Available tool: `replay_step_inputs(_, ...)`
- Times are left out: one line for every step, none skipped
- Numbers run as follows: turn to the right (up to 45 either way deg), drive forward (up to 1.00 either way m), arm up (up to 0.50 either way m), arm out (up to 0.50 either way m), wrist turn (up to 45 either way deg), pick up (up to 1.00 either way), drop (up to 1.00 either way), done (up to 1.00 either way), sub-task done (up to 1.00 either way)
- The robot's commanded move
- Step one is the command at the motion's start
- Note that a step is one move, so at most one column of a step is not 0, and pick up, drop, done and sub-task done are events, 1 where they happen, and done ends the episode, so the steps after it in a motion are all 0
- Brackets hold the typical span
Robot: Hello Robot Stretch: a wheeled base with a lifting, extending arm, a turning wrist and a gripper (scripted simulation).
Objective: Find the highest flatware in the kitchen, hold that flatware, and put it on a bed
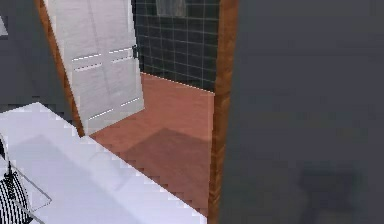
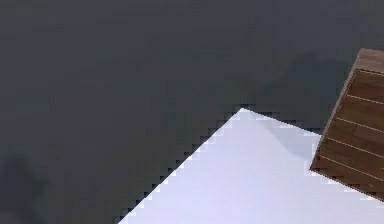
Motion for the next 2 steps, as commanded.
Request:
replay_step_inputs(-6.0,0.00,0.00,0.00,0.0,0.00,0.00,0.00,0.00)
replay_step_inputs(0.0,0.60,0.00,0.00,0.0,0.00,0.00,0.00,0.00)
